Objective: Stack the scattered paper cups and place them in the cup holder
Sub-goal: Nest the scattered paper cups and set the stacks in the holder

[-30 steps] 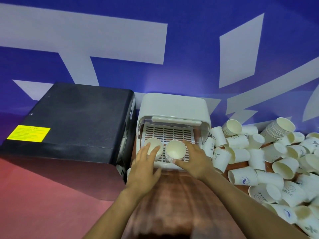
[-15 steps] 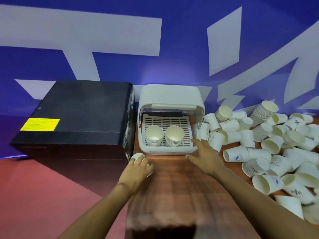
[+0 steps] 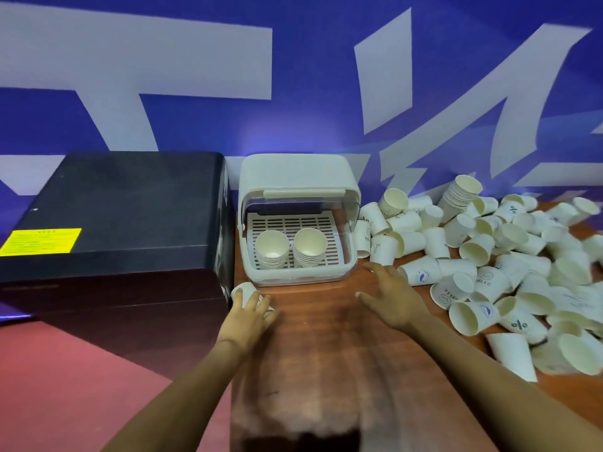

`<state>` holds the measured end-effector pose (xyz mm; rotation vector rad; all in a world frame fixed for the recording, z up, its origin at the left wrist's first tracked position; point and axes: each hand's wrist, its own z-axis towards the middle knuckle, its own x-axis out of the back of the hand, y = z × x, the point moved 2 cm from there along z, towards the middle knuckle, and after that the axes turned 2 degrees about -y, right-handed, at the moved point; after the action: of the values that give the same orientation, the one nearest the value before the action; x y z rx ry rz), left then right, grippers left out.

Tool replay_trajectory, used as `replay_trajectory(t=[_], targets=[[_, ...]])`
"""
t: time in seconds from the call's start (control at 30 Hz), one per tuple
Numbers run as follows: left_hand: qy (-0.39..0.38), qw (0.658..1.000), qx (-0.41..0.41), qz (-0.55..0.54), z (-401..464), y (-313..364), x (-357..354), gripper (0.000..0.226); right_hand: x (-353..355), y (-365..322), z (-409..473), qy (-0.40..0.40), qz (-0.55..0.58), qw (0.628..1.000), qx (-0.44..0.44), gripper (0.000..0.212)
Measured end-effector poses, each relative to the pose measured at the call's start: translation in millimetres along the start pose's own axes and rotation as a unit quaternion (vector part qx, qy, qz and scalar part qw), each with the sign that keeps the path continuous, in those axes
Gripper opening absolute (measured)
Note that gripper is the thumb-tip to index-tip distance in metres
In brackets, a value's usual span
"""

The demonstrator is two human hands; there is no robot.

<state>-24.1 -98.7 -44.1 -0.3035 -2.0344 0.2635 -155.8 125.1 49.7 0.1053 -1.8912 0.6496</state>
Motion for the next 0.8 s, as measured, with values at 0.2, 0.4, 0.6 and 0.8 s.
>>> replay_trajectory(t=[0.2,0.4,0.6,0.8], targets=[[0.013,1.000,0.005,-0.012,2.8,-1.2,1.7,0.061,-1.4,3.9,0.5,0.002,-0.001,1.000,-0.003,0.063],[0.024,0.998,0.000,-0.053,8.6,7.7,9.8,0.075,-2.2,22.1,6.9,0.003,0.020,1.000,-0.015,0.063],[0.099,0.961,0.019,-0.258,8.2,23.4,38.5,0.063,7.5,58.7,33.9,-0.023,0.011,0.999,-0.022,0.064],[0.144,0.888,0.074,-0.429,6.8,48.5,74.0,0.070,23.3,92.6,77.1,-0.045,-0.014,0.999,-0.012,0.067]])
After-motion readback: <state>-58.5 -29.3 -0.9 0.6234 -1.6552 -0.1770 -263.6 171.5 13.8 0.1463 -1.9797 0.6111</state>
